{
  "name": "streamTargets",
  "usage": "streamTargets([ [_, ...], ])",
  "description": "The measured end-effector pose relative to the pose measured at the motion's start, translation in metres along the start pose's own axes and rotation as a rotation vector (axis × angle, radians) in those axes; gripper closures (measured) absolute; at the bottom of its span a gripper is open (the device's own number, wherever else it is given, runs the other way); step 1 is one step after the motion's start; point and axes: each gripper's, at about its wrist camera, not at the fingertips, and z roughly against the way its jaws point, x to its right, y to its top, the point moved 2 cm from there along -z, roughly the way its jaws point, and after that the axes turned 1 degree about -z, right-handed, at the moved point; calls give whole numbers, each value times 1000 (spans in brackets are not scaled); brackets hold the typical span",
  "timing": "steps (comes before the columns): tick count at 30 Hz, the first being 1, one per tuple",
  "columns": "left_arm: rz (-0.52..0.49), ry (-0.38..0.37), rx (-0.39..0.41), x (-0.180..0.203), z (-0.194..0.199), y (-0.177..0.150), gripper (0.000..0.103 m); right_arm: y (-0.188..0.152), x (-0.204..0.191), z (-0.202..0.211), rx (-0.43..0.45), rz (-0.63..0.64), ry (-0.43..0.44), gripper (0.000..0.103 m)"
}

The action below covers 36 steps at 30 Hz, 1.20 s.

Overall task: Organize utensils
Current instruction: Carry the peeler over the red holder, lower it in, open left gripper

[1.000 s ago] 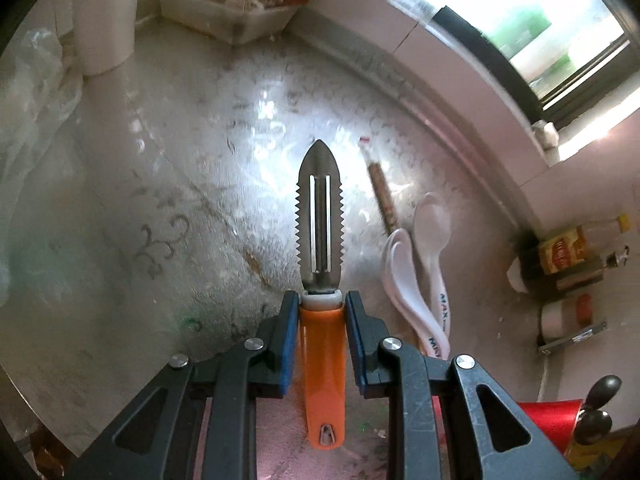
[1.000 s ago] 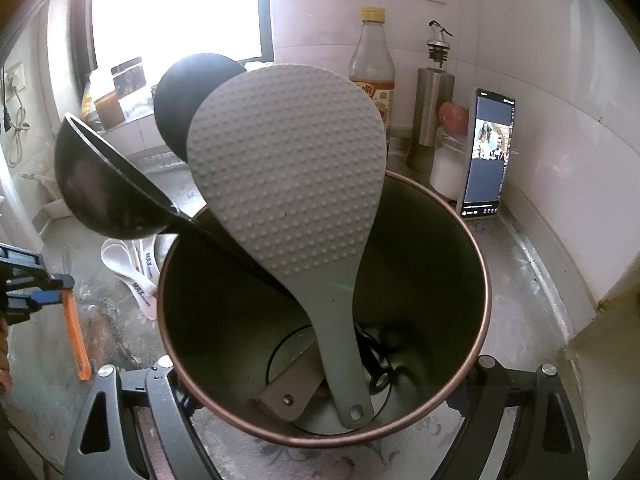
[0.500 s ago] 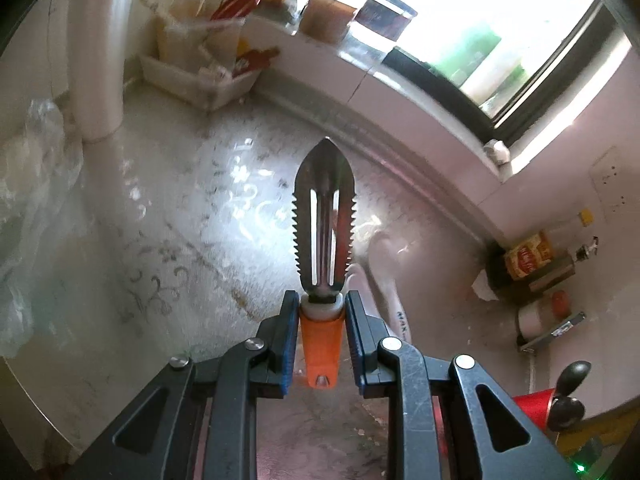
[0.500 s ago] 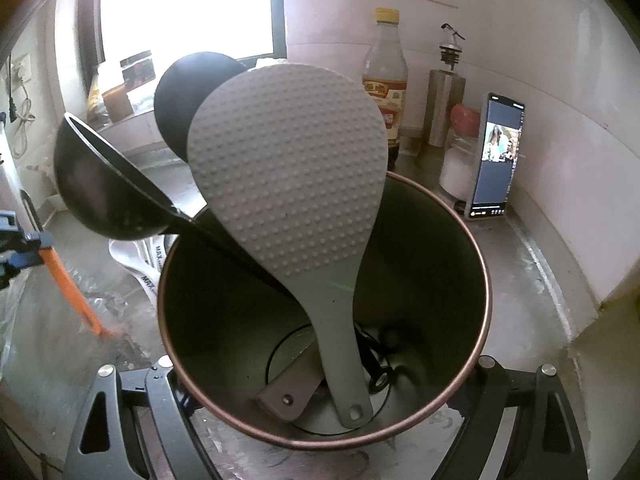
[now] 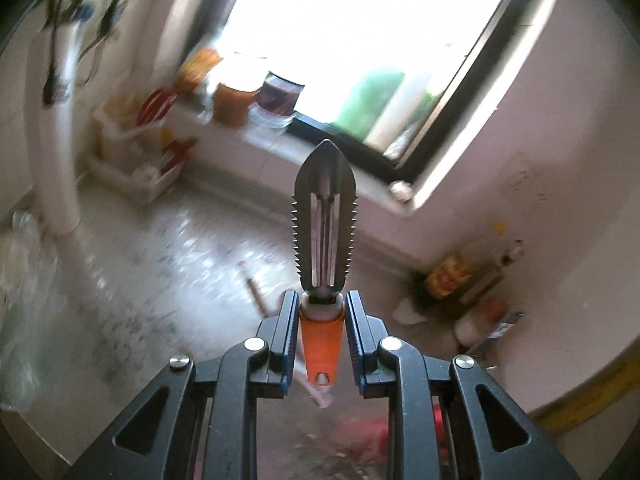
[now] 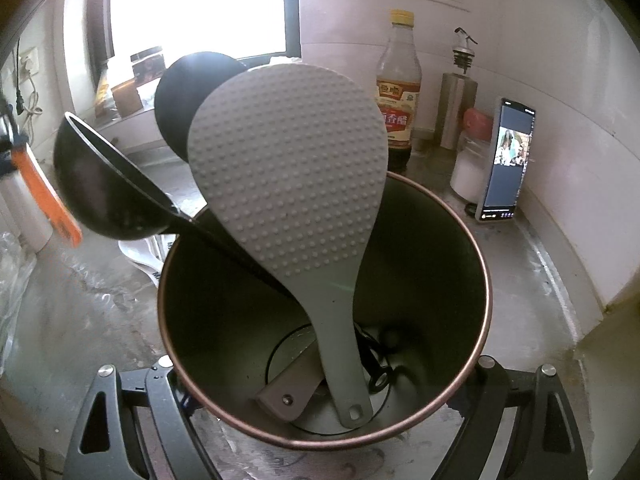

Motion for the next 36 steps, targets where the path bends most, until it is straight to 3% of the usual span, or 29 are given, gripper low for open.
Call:
streamTargets([
  [9,-166,-155,74,76,19,16,79,0,-1,0,1,2,0,13],
  [18,-326,-259,66,136,15,14,79,-1,-2,1,1,10,3,13],
  [30,-445,-354,-7,167,-6,-21,79,-1,-1,1,1,9,4,13],
  [36,-484,-370,-93,170,-23,-42,79,-1,-1,1,1,9,4,13],
])
